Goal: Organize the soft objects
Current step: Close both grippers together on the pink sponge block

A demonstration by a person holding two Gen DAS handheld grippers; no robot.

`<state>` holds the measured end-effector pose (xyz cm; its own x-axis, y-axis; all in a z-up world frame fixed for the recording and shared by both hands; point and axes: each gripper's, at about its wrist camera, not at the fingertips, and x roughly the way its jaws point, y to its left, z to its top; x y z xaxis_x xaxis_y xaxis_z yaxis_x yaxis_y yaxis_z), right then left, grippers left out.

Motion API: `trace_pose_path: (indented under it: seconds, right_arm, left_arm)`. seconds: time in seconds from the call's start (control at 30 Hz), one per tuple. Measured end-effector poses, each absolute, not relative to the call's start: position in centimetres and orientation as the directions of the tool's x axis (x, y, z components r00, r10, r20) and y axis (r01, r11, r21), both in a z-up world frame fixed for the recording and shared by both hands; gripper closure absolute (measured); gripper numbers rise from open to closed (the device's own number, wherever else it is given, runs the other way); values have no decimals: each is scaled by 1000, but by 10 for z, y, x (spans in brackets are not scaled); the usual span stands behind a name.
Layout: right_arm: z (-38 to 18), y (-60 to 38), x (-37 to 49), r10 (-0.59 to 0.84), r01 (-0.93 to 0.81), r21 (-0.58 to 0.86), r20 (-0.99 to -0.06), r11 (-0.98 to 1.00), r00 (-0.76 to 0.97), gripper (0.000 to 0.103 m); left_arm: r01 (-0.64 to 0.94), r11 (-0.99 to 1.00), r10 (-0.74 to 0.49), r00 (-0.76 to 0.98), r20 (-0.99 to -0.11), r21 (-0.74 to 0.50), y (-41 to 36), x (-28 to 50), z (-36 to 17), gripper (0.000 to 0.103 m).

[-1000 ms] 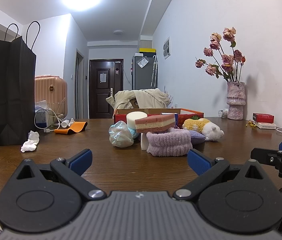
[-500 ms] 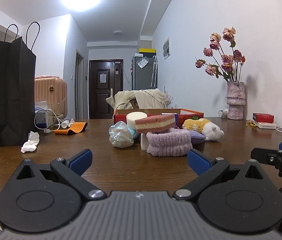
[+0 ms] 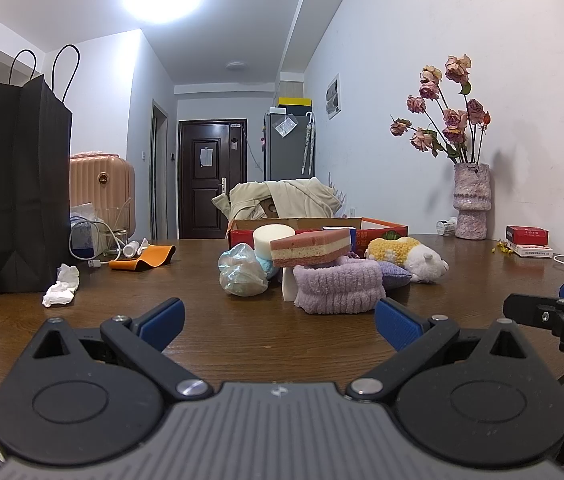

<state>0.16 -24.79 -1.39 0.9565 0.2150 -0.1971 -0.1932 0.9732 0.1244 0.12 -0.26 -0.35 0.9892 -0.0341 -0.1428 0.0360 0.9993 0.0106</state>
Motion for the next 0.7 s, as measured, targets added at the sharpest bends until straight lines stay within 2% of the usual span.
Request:
trace_pose_path:
  seconds: [0.3,0.43,0.57,0.7]
  right_arm:
    - [11,-251,20,216,-199,126,-142,972,966,0]
    - [23,-249,42,245,-228,126,-144,965,959,0]
    - [33,-248,75,236,-203,162,-215,966,948,0]
    - [37,-254,109,290,-225,235,-298,946,910,1]
  left_arm:
    - [20,1000,-18,991,-131,17,10,19,18,0]
    - [13,1000,-13,988,-156,-3,17,40,30,0]
    - [32,998,-43,973,-226,-54,22,66,41,0]
    - [45,997,-58,962,-268,-56,22,93,46,0]
